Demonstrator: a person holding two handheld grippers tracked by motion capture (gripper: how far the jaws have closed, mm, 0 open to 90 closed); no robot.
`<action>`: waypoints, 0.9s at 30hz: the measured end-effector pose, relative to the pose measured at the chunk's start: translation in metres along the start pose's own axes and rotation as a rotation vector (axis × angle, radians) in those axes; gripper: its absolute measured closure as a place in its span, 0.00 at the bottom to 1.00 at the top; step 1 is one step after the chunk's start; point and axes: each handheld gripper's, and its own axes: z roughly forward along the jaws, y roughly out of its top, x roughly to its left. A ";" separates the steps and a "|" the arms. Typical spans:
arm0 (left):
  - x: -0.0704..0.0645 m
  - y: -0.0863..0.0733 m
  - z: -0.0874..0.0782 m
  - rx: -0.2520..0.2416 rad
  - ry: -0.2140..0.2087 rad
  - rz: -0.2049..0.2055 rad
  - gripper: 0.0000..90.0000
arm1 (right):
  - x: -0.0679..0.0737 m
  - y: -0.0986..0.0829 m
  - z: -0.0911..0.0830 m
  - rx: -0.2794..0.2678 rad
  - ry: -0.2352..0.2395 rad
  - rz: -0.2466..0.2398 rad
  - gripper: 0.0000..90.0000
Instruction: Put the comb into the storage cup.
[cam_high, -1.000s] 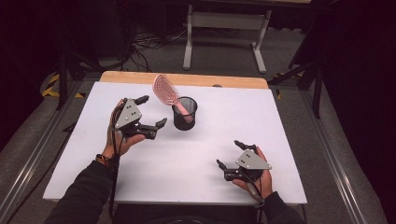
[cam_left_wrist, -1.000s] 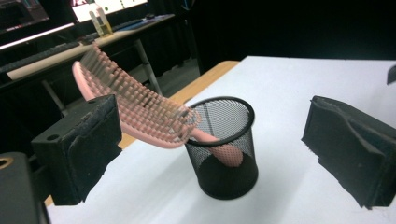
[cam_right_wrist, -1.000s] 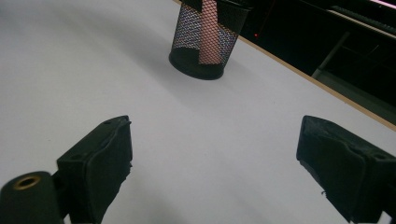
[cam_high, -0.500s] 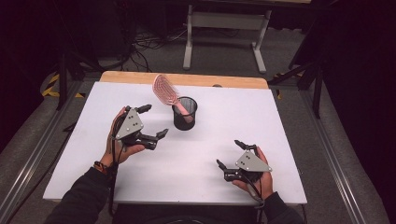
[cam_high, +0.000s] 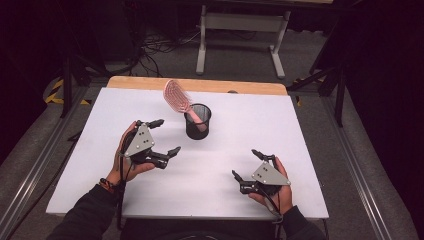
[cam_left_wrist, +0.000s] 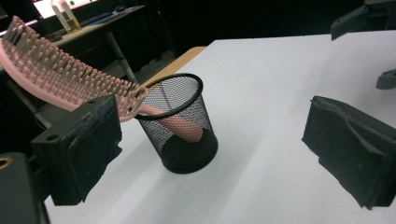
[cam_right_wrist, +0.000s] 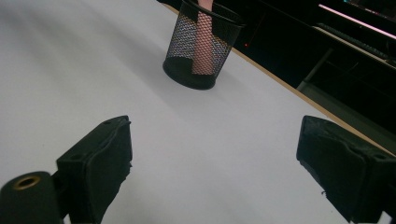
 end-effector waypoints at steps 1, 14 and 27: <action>-0.001 -0.001 0.000 -0.001 -0.003 0.002 0.06 | 0.000 0.000 0.000 -0.001 -0.001 0.000 0.12; -0.010 -0.008 -0.010 0.004 -0.027 0.018 0.06 | -0.001 0.000 -0.001 -0.004 -0.005 -0.003 0.12; -0.018 -0.022 -0.022 0.049 -0.037 0.043 0.06 | 0.000 0.001 -0.002 -0.007 -0.007 -0.009 0.12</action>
